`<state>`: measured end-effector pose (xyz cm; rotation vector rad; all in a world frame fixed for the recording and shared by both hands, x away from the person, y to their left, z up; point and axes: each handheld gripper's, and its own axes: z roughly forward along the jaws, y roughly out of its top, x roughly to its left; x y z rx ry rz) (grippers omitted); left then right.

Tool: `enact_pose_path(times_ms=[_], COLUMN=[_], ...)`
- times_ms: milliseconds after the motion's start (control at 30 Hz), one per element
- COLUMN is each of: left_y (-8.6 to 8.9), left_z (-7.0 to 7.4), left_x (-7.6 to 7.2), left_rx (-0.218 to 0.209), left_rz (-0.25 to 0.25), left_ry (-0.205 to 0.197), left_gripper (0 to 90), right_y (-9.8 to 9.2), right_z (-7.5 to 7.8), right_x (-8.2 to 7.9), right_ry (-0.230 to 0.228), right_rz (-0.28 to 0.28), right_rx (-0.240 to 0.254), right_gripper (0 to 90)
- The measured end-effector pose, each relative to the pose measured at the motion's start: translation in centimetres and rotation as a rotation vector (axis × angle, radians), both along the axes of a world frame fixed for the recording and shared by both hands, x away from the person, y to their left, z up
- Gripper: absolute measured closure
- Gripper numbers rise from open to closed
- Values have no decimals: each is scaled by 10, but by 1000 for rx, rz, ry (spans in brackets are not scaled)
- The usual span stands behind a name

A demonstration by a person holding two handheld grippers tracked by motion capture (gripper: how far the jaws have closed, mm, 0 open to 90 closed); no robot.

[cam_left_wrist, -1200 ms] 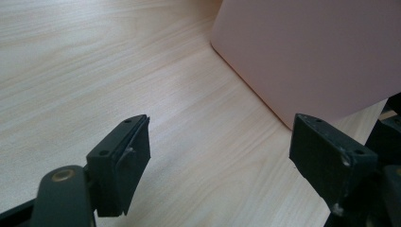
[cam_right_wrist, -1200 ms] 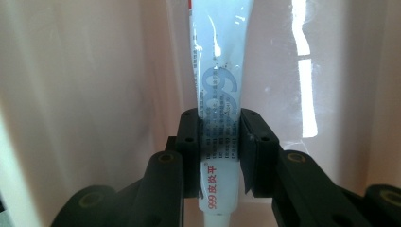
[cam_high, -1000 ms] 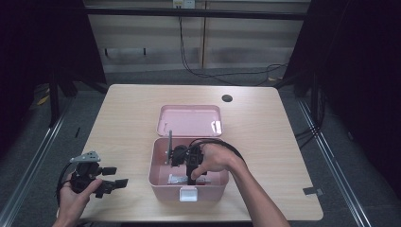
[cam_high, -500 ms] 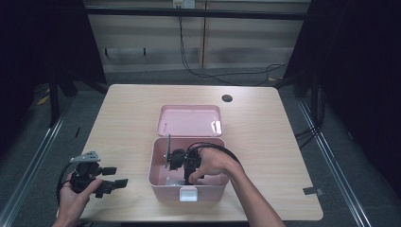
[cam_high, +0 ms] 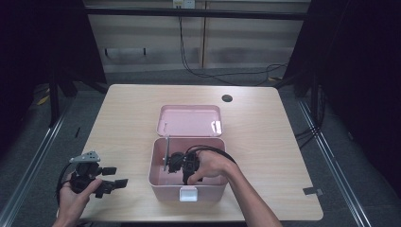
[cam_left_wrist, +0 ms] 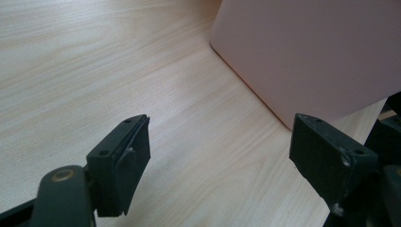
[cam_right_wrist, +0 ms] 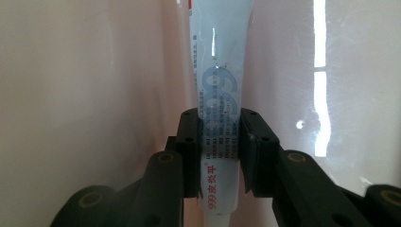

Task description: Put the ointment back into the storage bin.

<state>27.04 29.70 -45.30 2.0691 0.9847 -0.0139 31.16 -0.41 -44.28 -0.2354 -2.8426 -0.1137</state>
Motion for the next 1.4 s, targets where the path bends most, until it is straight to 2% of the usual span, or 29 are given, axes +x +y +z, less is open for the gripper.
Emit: enact_pose_path(times_ms=[33,233,333,400,767,867,1033,1167,1400], left_y=[0,0,0,0,0,0,0,0,0], left_z=[0,0,0,0,0,0,0,0,0], left_x=[0,0,0,0,0,0,0,0,0], left_rx=[1,0,-1,1,1,2,2,0,2], left_rz=[0,1,1,2,1,3,2,1,2], left_ry=[-1,1,1,0,0,1,0,1,-1], left_gripper=[210,210,210,210,210,210,210,210,210], right_y=[1,2,3,4,6,5,5,4,0], right_z=[-2,-6,-8,-10,-13,-14,-9,-8,-1], right_x=[0,0,-1,-1,-1,-1,-1,0,-1], right_ry=[4,25,33,30,35,47,52,45,29], right_rz=[12,7,15,17,20,17,0,8,-12], right_rx=[-2,2,-20,-11,-31,-28,-30,-37,-4], right_gripper=[721,721,721,720,716,709,696,691,650])
